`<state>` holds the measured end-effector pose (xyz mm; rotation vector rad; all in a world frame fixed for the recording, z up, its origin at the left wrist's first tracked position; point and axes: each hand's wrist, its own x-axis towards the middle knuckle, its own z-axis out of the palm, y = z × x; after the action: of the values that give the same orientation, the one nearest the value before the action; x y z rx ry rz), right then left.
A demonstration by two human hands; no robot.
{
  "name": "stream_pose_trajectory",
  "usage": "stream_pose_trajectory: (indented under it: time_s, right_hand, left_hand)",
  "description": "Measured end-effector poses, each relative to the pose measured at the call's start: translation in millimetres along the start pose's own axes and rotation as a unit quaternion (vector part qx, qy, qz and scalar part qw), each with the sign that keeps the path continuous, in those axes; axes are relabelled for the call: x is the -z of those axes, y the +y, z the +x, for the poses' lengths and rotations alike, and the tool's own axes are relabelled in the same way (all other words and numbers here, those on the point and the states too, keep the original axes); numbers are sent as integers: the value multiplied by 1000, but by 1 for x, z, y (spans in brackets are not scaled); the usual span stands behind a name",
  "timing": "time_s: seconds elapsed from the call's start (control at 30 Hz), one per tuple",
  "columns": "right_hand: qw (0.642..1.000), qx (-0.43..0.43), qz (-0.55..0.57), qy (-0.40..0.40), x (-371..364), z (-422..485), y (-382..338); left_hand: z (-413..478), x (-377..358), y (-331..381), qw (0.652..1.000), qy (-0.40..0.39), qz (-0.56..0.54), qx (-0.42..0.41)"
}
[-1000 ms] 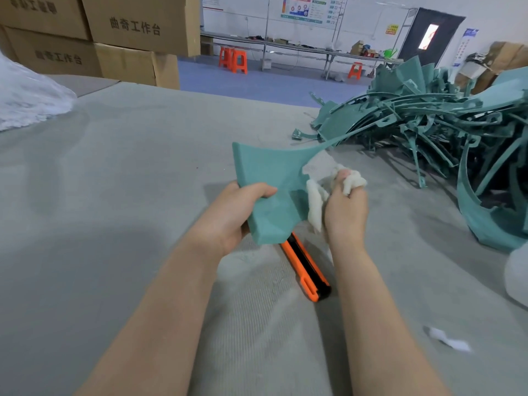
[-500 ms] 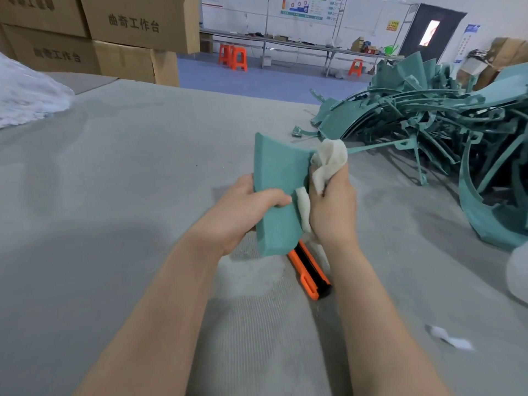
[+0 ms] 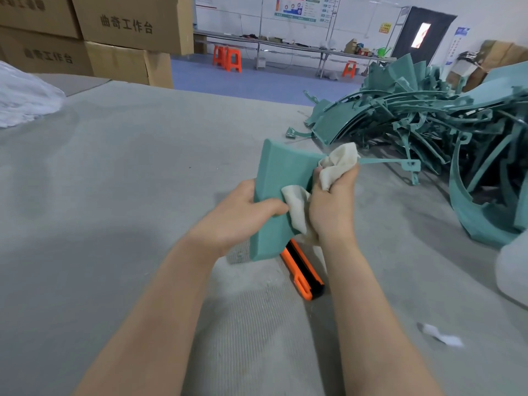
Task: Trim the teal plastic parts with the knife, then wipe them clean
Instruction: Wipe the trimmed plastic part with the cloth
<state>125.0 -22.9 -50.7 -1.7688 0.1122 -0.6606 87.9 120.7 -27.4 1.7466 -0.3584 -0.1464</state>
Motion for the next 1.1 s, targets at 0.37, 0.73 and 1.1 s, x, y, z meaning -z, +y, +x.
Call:
stream_pose_trajectory:
  time_s: [0.37, 0.73, 1.1]
  right_hand:
    - [958, -184, 135, 172, 24, 27, 13]
    - [956, -225, 133, 133, 33, 28, 19]
    - [984, 103, -93, 109, 24, 8, -22]
  left_hand:
    - [-9, 13, 4, 988, -83, 128, -2]
    - [-5, 37, -4, 971, 46, 212, -98]
    - [-6, 34, -2, 988, 65, 131, -56]
